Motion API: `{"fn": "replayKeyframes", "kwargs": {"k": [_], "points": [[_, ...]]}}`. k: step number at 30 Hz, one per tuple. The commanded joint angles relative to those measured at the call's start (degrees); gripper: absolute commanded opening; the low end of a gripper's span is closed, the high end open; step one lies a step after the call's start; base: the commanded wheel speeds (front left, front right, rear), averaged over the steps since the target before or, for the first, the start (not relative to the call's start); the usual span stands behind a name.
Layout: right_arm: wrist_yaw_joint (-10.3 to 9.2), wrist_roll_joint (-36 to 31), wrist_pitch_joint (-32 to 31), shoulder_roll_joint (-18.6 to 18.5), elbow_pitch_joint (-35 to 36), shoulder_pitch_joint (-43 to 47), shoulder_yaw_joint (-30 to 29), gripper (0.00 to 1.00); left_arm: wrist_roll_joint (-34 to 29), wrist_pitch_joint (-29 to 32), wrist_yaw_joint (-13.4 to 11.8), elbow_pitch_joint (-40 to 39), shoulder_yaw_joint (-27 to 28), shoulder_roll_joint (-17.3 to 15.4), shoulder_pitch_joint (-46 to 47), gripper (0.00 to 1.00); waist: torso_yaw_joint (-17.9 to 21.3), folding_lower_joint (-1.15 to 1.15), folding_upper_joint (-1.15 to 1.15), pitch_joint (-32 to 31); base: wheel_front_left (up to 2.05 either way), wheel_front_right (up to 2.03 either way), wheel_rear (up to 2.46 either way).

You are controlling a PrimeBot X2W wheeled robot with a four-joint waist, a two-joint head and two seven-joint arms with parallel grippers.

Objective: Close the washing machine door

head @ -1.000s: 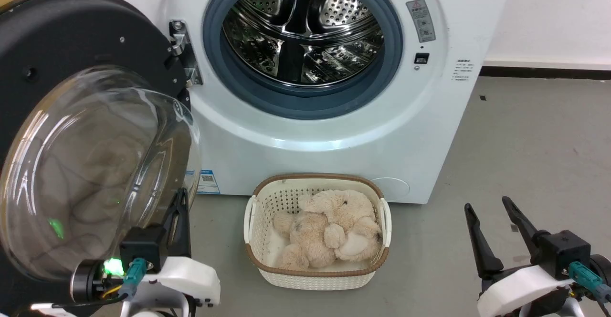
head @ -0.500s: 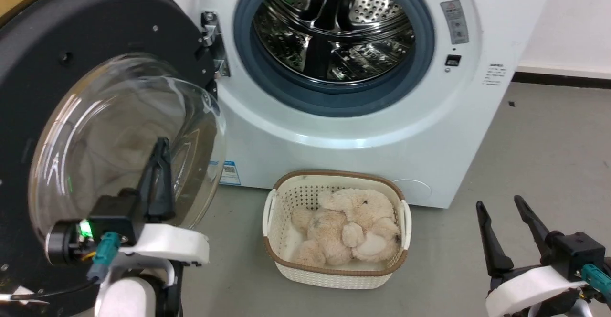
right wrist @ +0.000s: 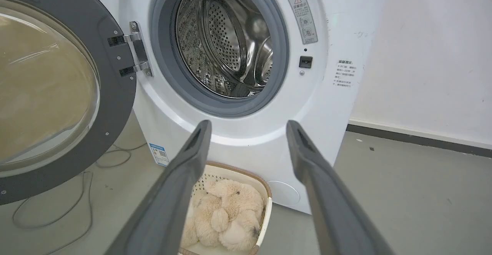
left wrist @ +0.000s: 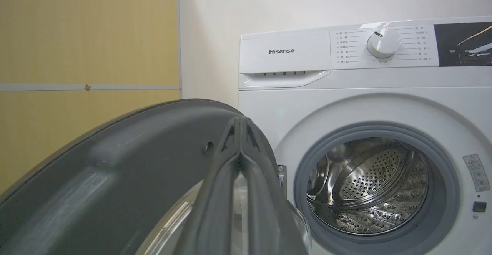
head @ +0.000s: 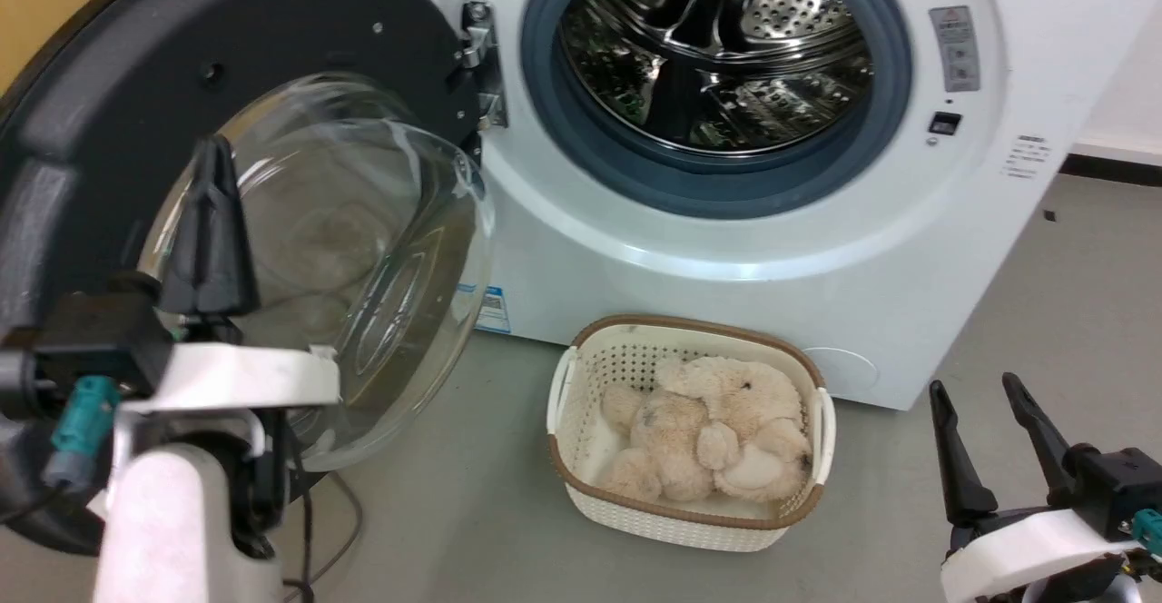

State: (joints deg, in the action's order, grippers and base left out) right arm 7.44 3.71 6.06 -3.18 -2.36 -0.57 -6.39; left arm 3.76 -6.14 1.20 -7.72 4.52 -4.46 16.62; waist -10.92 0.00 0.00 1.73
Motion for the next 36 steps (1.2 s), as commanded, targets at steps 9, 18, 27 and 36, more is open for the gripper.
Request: {"fn": "replayKeyframes", "kwargs": {"k": [9, 18, 27, 36], "points": [[0.02, 0.79, 1.61, 0.15, -0.89, -0.77, -1.64, 1.0, 2.85, -1.5, 1.76, 0.01, 6.16, -1.66, 7.02, 0.0, -4.65, 0.0, 0.0, 0.73, 0.0, 0.0, 0.0], [0.03, 1.05, 2.69, 0.17, -1.83, -1.81, -1.55, 1.0, 7.29, -2.58, 2.81, 1.95, 12.35, -3.86, 10.22, 0.0, -7.27, 0.0, 0.0, 1.86, 0.0, 0.0, 0.0], [0.03, 1.49, 3.76, 0.19, -2.36, -2.21, -2.37, 1.0, 15.91, -3.03, 3.54, 7.54, 18.34, -8.0, 12.03, 0.0, -9.62, 0.0, 0.0, 2.37, 0.0, 0.0, 0.0], [0.03, 1.59, 4.83, 0.22, -2.57, -2.27, -3.38, 1.0, 28.87, -0.62, 4.12, 18.04, 23.73, -11.85, 13.12, 0.0, -11.84, 0.0, 0.0, 3.02, 0.0, 0.0, 0.0]]}}
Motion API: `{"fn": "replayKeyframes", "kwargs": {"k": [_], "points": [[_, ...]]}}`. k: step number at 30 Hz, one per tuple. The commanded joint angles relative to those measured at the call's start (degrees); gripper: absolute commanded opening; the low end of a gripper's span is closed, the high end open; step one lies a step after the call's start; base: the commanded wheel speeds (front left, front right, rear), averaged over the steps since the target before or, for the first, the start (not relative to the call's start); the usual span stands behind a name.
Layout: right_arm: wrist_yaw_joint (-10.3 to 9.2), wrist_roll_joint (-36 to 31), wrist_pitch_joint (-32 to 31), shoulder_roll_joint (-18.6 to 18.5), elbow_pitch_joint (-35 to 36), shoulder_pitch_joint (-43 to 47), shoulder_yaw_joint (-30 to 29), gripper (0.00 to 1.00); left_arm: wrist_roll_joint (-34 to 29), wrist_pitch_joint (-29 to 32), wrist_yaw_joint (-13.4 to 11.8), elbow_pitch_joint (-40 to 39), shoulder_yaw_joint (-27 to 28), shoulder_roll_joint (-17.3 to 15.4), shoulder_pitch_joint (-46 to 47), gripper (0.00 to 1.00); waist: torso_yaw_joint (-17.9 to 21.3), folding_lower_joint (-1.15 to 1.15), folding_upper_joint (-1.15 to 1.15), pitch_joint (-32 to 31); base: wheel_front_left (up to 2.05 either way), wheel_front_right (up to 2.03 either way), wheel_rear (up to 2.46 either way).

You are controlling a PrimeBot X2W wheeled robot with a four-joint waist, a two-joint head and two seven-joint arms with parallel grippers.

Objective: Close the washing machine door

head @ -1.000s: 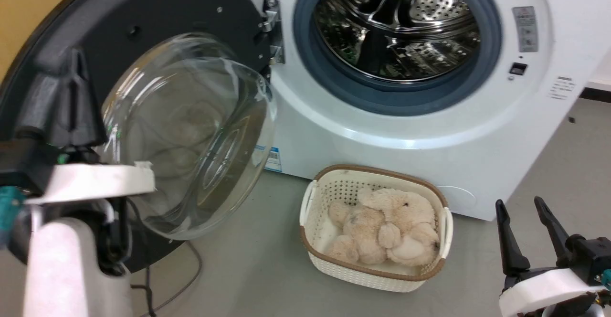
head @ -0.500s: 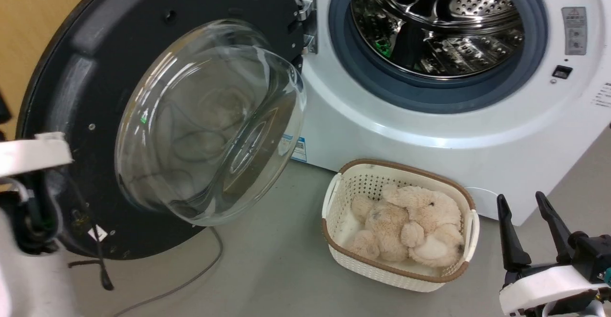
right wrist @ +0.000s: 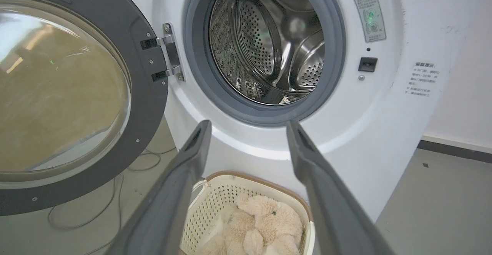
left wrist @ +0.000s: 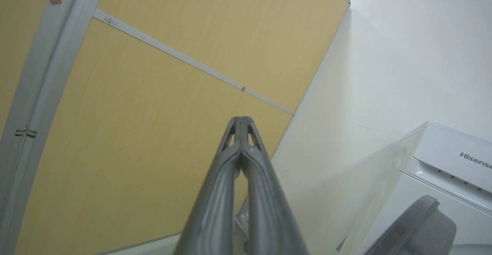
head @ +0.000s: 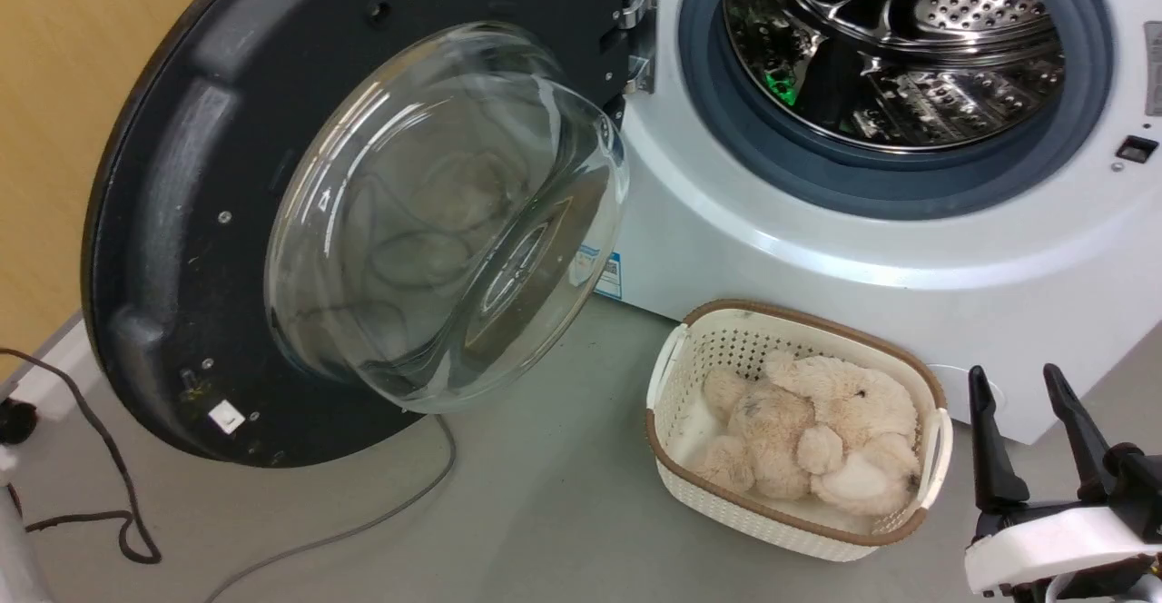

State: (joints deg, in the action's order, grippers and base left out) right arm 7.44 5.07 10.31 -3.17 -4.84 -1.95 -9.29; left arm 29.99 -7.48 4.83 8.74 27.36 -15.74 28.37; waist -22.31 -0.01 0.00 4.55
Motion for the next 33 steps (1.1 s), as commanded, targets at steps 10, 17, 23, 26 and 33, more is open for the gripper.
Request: {"fn": "replayKeyframes", "kwargs": {"k": [10, 17, 23, 26, 33], "points": [[0.04, -0.17, 1.65, 0.23, 0.23, -1.05, -2.25, 1.0, 21.41, 13.24, 1.06, 14.12, 4.21, -2.17, 2.94, 0.0, -2.66, 0.01, 0.0, 1.47, 0.0, 0.0, 0.0], [0.04, -0.17, 2.49, 0.25, 0.38, -0.96, -3.76, 1.0, 32.8, 22.75, 1.5, 18.08, 2.43, -1.72, 2.36, 0.0, -4.31, 0.01, 0.0, 2.53, 0.0, 0.0, 0.0], [0.04, -0.15, 3.2, 0.26, 0.23, -1.54, -4.18, 1.0, 40.19, 27.72, 1.88, 18.95, 0.26, -0.9, -0.04, 0.0, -4.71, 0.01, 0.0, 3.42, 0.0, 0.0, 0.0], [0.04, -0.13, 3.56, 0.27, 0.22, -1.96, -4.5, 1.0, 43.05, 29.8, 2.06, 19.1, -1.41, -0.61, -1.33, 0.0, -4.87, 0.01, 0.0, 3.89, 0.0, 0.0, 0.0], [0.04, 0.25, 4.39, 0.29, -0.2, -2.47, -5.43, 1.0, 49.83, 33.41, 2.5, 17.97, -4.75, 0.38, -5.06, 0.0, -5.51, 0.01, 0.0, 4.36, 0.0, 0.0, 0.0]]}}
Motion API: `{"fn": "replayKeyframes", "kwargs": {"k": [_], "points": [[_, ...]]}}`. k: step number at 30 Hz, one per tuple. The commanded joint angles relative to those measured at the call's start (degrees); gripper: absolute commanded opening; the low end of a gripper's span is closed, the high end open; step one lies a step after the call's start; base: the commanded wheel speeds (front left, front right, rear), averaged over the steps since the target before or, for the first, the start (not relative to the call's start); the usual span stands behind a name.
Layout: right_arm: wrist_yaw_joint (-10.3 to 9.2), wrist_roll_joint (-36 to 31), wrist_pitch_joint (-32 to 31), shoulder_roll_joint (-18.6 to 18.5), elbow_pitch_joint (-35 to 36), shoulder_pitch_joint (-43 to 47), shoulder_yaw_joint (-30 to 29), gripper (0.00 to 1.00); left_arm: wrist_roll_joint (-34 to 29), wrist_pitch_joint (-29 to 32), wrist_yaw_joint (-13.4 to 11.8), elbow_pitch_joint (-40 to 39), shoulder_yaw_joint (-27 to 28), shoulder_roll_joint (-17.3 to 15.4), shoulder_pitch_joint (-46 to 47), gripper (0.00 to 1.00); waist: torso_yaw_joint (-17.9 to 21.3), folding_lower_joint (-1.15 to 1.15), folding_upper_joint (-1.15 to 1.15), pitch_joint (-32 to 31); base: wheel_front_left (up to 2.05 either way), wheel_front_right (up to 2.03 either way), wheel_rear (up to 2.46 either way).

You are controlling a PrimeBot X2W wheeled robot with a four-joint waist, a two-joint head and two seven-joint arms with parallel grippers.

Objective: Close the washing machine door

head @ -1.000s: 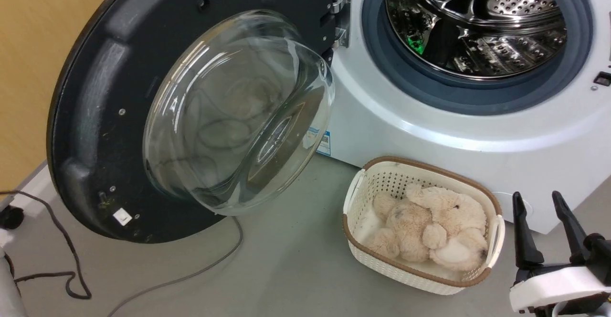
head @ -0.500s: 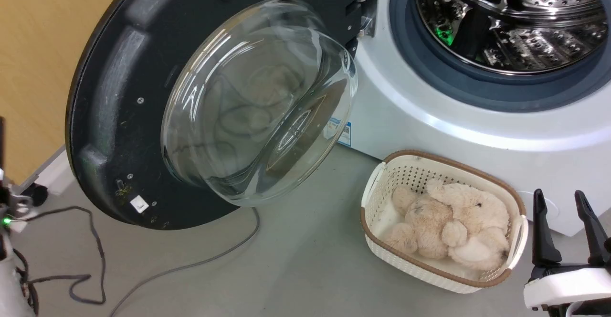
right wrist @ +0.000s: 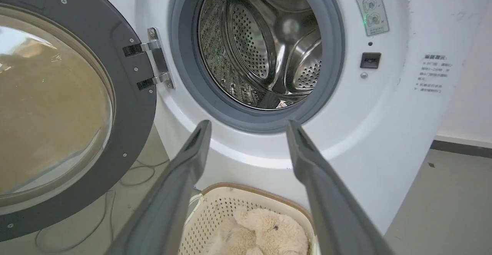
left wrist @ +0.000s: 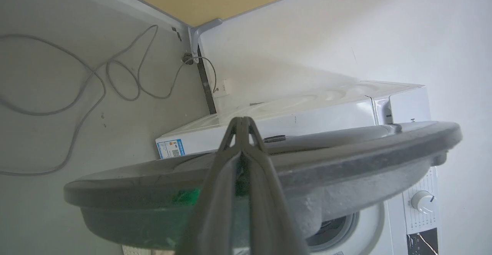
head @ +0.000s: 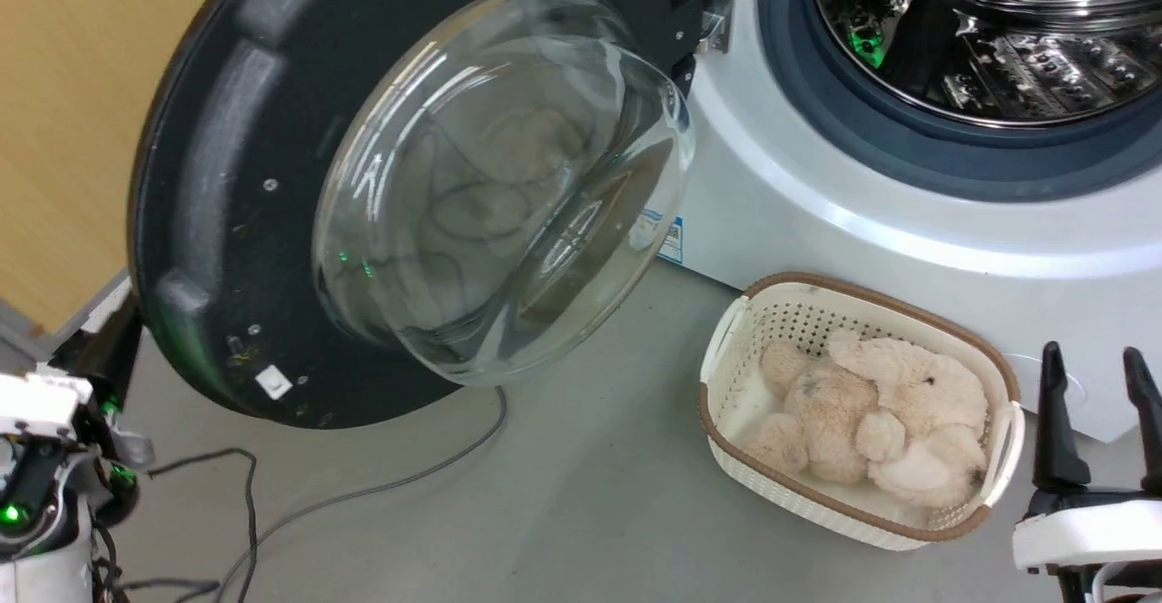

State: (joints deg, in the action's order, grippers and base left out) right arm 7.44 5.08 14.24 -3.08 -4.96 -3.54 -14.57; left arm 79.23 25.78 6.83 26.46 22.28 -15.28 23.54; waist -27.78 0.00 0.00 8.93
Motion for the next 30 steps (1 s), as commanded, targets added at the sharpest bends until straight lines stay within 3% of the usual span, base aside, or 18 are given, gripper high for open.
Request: {"fn": "replayKeyframes", "kwargs": {"k": [1, 9, 19, 25, 30], "points": [[0.04, 0.31, 0.58, 0.2, -0.16, -0.85, -0.36, 1.0, 1.61, 0.83, 0.56, -0.05, -0.19, 0.08, -0.84, 0.0, -0.27, 0.0, 0.0, -0.04, 0.0, 0.0, 0.0], [0.05, 0.71, 0.75, 0.2, -0.64, -0.68, -1.23, 1.0, 2.93, 7.05, 0.66, -8.6, -9.48, 0.11, -8.24, 0.0, -1.27, 0.0, 0.0, -0.94, 0.0, 0.0, 0.0], [0.05, 0.57, 0.75, 0.2, -0.77, -0.64, -1.44, 1.0, 4.18, 11.37, 0.66, -26.06, -21.65, 0.36, -16.31, 0.0, -2.02, 0.0, 0.0, -1.58, 0.0, 0.0, 0.0], [0.05, 0.6, 0.75, 0.2, -1.01, -1.4, -0.82, 1.0, 5.05, 11.85, 0.66, -33.13, -28.67, 1.37, -17.63, 0.0, 0.52, 0.0, 0.0, -1.8, 0.0, 0.0, 0.0], [0.05, 0.78, 0.75, 0.2, -1.28, -1.87, -0.33, 1.0, 4.16, 10.8, 0.66, -35.57, -34.85, 2.22, -16.78, 0.0, 4.86, 0.0, 0.0, -2.01, 0.0, 0.0, 0.0]]}}
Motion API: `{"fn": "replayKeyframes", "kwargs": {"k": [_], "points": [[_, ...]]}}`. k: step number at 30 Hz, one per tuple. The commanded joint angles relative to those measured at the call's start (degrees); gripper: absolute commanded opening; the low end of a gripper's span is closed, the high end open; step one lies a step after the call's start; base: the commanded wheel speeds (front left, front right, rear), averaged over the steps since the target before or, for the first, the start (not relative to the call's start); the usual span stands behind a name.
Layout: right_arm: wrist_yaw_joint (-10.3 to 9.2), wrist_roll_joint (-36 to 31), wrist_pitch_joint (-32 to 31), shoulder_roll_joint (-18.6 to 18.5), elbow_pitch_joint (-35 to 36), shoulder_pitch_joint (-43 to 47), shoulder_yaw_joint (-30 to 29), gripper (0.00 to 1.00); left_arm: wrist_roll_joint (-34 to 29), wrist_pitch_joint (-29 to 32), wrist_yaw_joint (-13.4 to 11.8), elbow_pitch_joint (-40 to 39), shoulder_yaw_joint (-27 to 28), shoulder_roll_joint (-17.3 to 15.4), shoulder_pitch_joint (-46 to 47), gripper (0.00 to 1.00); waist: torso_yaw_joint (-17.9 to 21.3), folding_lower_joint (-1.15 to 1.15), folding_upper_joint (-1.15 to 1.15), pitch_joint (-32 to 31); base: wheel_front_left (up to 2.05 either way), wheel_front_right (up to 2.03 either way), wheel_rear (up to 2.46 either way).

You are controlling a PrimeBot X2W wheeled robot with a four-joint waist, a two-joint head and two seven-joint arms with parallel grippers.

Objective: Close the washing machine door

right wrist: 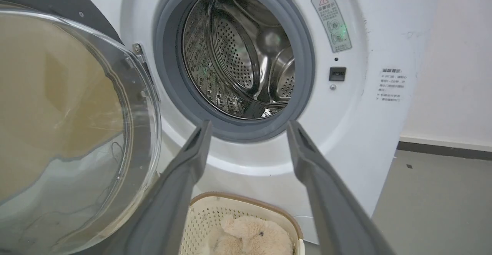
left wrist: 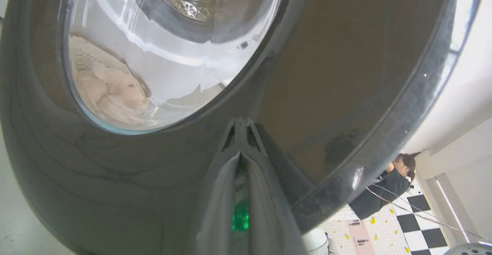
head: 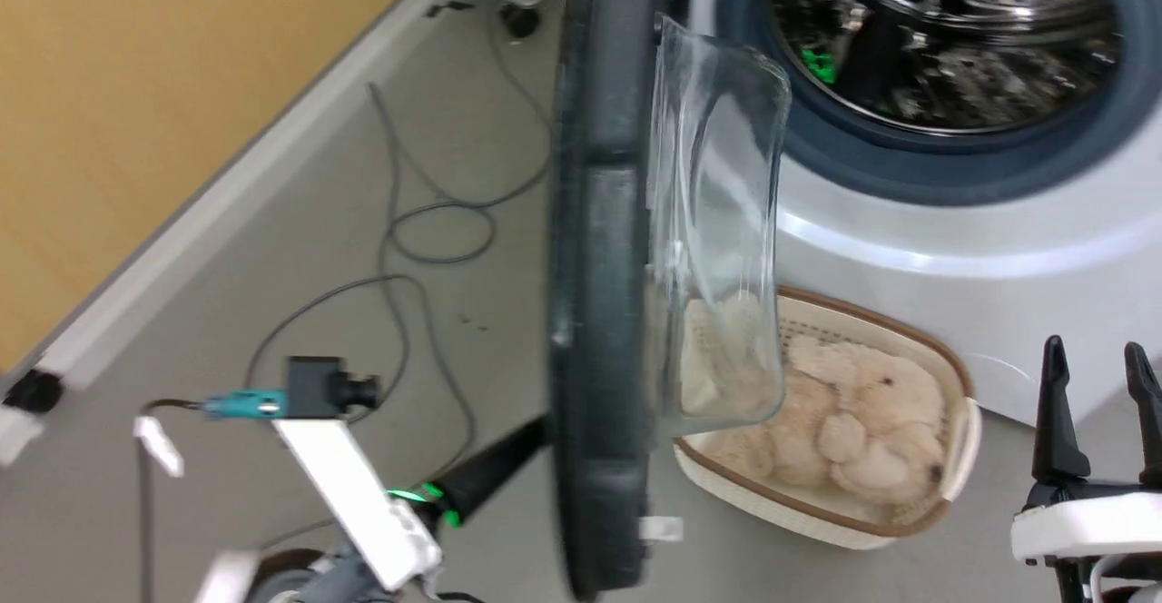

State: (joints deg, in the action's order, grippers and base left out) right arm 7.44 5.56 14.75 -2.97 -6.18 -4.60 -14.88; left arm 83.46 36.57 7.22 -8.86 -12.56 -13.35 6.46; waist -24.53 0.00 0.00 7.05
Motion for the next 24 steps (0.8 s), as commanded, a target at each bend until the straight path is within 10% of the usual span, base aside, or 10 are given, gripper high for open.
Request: {"fn": "replayKeyframes", "kwargs": {"k": [1, 14, 24], "points": [[0.05, 0.37, 0.25, 0.1, -0.11, -0.86, 0.0, 1.0, 0.25, -0.36, 0.26, -0.39, -1.03, 0.76, 0.52, 0.0, 2.65, 0.0, 0.0, -0.2, 0.0, 0.0, 0.0], [0.05, 1.61, 0.25, 0.1, -0.23, -0.7, 3.15, 1.0, -1.31, -10.88, 0.26, 4.96, -11.04, 4.21, 7.21, 0.0, 18.94, 0.0, 0.0, 0.31, 0.0, 0.0, 0.0], [0.05, 2.14, 0.25, 0.1, -0.08, -0.52, 5.05, 1.0, -1.61, -19.52, 0.26, 15.88, -17.78, 6.21, 12.75, 0.0, 24.18, 0.0, 0.0, 0.87, 0.0, 0.0, 0.0]]}}
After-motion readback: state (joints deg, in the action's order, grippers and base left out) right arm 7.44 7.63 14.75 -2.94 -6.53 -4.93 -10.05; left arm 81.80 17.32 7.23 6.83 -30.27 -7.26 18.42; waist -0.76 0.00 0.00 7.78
